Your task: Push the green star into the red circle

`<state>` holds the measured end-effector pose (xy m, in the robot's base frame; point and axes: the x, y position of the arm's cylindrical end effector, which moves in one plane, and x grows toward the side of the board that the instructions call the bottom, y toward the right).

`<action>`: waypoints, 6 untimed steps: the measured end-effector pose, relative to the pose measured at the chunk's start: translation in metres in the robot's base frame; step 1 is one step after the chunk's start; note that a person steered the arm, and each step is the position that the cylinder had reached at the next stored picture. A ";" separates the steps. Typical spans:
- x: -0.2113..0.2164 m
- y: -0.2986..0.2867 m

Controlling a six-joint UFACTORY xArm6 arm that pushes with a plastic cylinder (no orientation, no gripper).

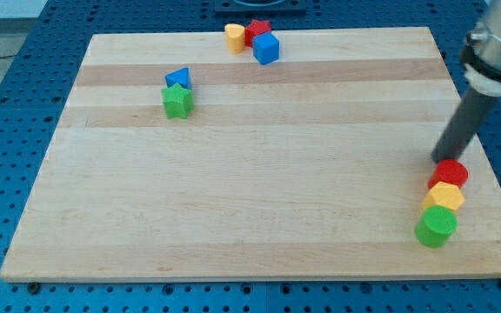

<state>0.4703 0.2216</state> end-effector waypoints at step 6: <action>-0.120 -0.413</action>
<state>0.3504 -0.1914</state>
